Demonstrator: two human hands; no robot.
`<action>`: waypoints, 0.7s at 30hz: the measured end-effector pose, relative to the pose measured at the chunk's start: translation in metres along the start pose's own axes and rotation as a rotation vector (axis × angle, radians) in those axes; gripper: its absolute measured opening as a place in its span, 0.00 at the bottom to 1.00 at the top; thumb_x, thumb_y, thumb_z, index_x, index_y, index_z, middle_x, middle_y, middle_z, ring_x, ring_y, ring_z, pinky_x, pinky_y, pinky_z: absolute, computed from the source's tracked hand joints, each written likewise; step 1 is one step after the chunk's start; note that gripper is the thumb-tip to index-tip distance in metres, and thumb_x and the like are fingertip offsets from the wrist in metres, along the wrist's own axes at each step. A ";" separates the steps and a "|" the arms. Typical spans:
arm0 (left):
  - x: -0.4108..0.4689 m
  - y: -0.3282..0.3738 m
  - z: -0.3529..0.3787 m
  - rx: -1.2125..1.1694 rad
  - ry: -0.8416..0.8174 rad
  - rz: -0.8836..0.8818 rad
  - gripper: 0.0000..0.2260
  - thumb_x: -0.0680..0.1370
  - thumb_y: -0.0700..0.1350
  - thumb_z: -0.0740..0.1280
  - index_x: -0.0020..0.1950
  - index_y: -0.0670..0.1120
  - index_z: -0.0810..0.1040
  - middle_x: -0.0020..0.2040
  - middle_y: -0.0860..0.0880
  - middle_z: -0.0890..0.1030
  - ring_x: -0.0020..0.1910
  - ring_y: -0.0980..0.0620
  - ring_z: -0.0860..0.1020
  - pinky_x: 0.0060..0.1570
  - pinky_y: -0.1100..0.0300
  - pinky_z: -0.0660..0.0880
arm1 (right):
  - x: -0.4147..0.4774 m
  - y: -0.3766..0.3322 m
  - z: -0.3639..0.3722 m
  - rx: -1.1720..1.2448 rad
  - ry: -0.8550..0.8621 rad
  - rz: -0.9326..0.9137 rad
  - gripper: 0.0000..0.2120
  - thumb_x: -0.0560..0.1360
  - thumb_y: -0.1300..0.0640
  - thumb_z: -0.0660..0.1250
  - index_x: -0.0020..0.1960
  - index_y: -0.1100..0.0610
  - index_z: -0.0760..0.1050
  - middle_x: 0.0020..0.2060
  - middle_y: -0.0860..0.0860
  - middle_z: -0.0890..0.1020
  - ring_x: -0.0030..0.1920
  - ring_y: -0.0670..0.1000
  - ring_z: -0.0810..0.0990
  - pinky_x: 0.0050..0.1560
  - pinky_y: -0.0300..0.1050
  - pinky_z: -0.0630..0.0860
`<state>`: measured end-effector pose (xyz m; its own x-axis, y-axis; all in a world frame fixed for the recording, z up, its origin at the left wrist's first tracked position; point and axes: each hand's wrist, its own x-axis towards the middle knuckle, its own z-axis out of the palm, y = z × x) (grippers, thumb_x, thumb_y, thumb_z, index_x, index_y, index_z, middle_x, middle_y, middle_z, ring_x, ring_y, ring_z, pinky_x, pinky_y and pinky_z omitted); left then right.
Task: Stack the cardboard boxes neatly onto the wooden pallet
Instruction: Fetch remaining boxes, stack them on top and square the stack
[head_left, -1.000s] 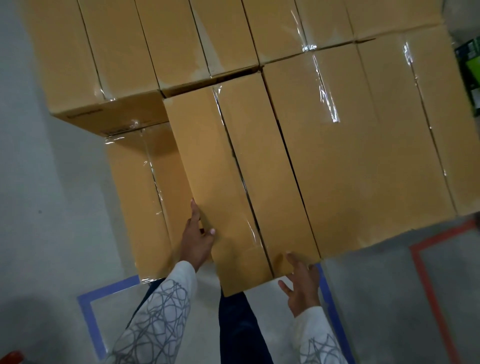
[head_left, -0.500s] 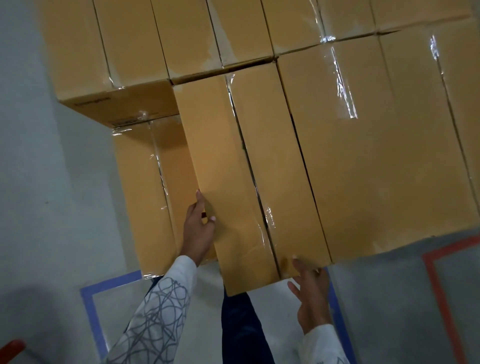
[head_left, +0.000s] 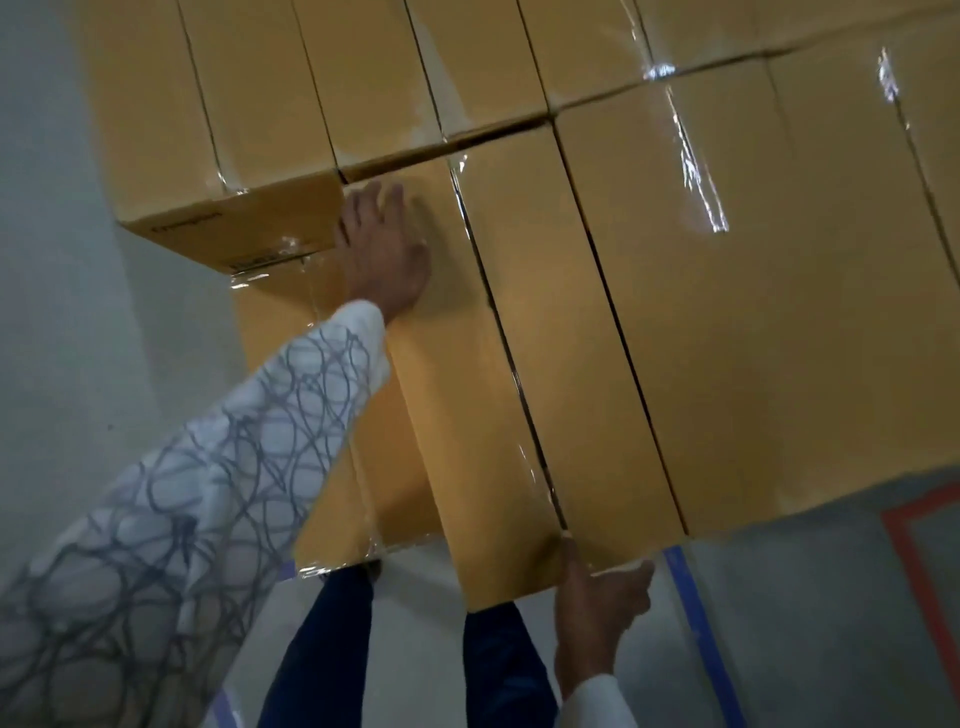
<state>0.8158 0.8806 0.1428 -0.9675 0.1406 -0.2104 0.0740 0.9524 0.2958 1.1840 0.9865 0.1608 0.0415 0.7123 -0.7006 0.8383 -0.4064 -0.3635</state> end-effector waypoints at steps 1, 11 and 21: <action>0.012 0.003 -0.002 -0.003 -0.013 0.042 0.32 0.79 0.50 0.66 0.81 0.44 0.60 0.80 0.41 0.61 0.80 0.37 0.57 0.76 0.42 0.54 | -0.012 -0.001 0.003 -0.135 0.026 -0.063 0.53 0.70 0.51 0.80 0.83 0.55 0.51 0.80 0.57 0.59 0.76 0.63 0.62 0.72 0.68 0.67; 0.046 0.037 0.006 -0.008 -0.101 0.146 0.33 0.81 0.53 0.64 0.83 0.44 0.58 0.82 0.43 0.59 0.81 0.42 0.55 0.78 0.43 0.51 | -0.044 -0.038 0.052 -0.472 -0.030 -0.771 0.34 0.76 0.46 0.70 0.80 0.48 0.63 0.82 0.49 0.60 0.82 0.54 0.54 0.72 0.65 0.57; -0.102 0.012 0.040 -0.531 0.169 -0.703 0.41 0.70 0.52 0.69 0.80 0.39 0.62 0.77 0.37 0.65 0.77 0.36 0.63 0.75 0.43 0.61 | 0.050 -0.198 0.091 -0.589 -0.013 -0.957 0.29 0.78 0.48 0.67 0.77 0.52 0.66 0.80 0.53 0.63 0.80 0.57 0.57 0.75 0.60 0.55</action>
<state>0.9246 0.8888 0.1307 -0.7728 -0.5099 -0.3777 -0.6302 0.5469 0.5511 0.9707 1.0506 0.1423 -0.7597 0.5787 -0.2965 0.6485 0.6409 -0.4108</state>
